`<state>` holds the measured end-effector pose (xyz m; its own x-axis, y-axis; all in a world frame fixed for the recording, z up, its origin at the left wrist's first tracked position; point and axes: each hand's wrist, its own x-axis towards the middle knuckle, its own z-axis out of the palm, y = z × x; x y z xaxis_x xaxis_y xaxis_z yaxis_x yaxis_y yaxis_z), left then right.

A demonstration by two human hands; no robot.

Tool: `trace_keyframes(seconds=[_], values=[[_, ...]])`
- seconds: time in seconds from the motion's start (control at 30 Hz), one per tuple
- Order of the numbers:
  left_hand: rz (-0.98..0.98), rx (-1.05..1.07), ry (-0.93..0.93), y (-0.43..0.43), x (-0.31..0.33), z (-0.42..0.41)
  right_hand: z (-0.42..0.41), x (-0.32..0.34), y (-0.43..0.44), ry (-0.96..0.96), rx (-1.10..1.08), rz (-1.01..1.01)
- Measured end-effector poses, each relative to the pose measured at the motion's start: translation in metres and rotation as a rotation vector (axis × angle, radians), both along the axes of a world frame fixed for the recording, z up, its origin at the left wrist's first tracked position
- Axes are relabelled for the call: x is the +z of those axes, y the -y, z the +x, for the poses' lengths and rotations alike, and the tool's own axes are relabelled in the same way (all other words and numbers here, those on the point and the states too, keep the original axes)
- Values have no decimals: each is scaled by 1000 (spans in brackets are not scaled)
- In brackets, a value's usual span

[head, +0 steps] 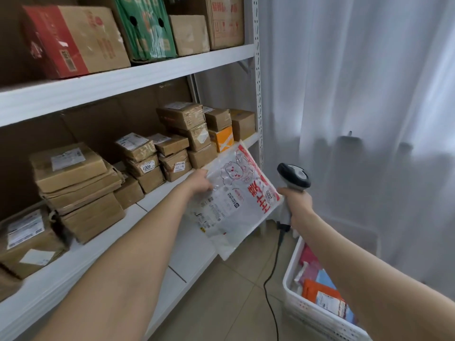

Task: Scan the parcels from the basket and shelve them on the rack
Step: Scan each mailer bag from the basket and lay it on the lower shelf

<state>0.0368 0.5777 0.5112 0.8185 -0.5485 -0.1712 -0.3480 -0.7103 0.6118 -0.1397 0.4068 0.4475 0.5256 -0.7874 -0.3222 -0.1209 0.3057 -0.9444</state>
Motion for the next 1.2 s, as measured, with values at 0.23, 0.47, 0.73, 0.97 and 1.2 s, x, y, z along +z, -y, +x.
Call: trace_keyframes(seconds=[0.23, 0.47, 0.73, 0.97, 1.2], values=[[341, -99, 245, 14, -29, -15, -6, -36, -7, 16, 233, 179], [451, -77, 343, 25, -58, -20, -5, -71, -14, -60, 270, 226], [82, 608, 87, 5, -115, -29, 0, -98, -9, -67, -91, 481], [-709, 720, -1041, 5, -172, -67, 10, -116, -8, -42, -189, 586], [-665, 889, -750, -10, -211, -52, 14, -142, -11, -116, -121, 432]])
